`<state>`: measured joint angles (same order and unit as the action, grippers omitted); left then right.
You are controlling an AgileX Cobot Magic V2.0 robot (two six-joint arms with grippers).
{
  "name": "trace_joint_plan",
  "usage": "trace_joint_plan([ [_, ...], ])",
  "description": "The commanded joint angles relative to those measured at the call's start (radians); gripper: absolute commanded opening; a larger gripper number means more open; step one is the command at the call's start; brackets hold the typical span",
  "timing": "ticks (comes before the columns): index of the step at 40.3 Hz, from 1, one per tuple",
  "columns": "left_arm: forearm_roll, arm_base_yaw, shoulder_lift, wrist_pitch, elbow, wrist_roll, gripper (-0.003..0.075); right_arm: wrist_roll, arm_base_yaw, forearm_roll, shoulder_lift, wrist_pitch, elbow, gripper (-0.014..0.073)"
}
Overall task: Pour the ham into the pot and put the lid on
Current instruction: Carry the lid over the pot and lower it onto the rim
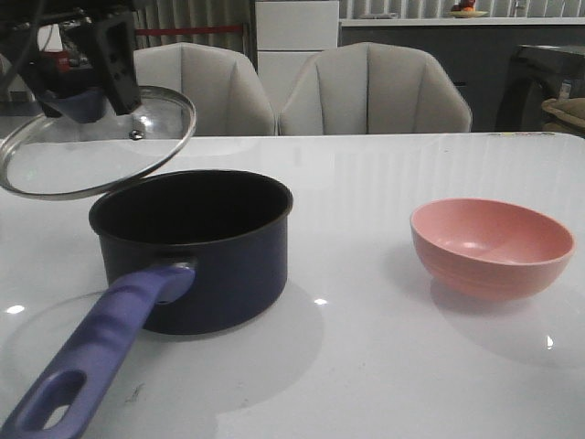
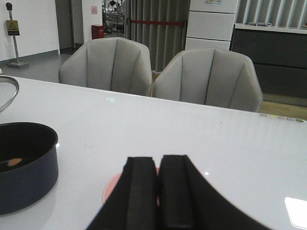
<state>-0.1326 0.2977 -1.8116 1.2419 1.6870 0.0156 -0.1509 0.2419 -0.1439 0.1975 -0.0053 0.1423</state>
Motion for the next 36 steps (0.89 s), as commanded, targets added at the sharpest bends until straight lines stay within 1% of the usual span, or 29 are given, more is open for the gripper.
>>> trace_joint_plan([
  [1,-0.012,0.039,0.039,0.047,0.041,-0.004,0.0115,-0.002,0.004,-0.001,0.008,-0.087,0.029,0.0150],
  [12,-0.012,0.115,0.002,0.047,0.041,-0.027,0.0115,-0.002,0.004,-0.001,0.008,-0.087,0.029,0.0150],
  [16,-0.012,0.125,-0.015,0.047,0.055,-0.027,0.0115,-0.002,0.004,-0.001,0.008,-0.087,0.029,0.0150],
  [26,-0.051,0.146,-0.068,0.047,0.149,-0.027,0.0115,-0.002,0.004,-0.001,0.008,-0.087,0.029,0.0150],
  [36,-0.064,0.173,-0.092,0.047,0.154,-0.027,0.0115,-0.002,0.004,-0.001,0.008,-0.087,0.029,0.0150],
])
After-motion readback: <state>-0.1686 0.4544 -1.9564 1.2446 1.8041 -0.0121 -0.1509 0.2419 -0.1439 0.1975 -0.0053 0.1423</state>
